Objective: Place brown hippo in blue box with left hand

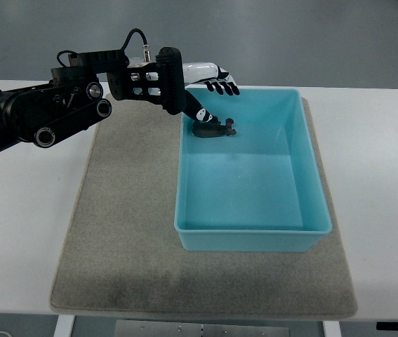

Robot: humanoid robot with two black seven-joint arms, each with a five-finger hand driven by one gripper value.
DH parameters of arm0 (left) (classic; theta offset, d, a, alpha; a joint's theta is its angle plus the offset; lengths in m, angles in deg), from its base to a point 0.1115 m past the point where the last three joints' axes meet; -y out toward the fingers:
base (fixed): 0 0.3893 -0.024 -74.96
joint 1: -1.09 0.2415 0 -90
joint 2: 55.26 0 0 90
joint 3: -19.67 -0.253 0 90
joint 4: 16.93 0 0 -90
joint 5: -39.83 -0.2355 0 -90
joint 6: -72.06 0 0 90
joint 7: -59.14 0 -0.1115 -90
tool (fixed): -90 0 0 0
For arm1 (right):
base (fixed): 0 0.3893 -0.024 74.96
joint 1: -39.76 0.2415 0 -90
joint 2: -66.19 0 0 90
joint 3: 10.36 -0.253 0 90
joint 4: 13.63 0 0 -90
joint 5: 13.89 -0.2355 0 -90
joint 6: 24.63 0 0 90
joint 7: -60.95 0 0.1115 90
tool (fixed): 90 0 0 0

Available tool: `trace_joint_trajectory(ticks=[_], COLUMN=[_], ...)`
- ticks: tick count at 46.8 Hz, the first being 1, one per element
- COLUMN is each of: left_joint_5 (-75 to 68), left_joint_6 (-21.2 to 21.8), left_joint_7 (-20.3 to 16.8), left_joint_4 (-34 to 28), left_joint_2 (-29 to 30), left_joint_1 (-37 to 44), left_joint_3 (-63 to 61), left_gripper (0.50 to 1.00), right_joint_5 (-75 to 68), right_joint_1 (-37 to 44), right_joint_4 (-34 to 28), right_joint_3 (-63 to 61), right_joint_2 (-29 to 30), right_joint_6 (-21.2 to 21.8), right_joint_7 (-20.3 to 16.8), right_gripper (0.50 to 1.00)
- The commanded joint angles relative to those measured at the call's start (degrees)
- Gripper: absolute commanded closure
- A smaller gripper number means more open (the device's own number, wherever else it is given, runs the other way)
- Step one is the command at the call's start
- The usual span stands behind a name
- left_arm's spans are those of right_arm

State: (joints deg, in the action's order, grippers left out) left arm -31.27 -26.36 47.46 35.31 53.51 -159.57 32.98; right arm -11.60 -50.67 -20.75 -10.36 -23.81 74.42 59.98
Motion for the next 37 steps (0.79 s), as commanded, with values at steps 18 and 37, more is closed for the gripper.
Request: trace_joint_trajectory(ticks=[18,37], left_joint_5=[11.8,32.5], left_joint_6=[2.2,3.9], left_joint_7=[0.0,-0.2], left_joint_4=[-11.6,-19.3], left_joint_2=[0.3,0.0], left_joint_1=[0.2,1.8], left_joint_3=[0.0,0.0], left_gripper=[0.577,0.544], right_joint_5=[0.0,0.0], right_joint_1=[0.1,0.0], right_joint_4=[0.0,0.0], right_joint_3=[0.0,0.0], right_joint_2=[0.0,0.0], right_joint_6=[0.0,0.0], right_joint_7=[0.0,0.0], right_gripper=[0.564,0.564])
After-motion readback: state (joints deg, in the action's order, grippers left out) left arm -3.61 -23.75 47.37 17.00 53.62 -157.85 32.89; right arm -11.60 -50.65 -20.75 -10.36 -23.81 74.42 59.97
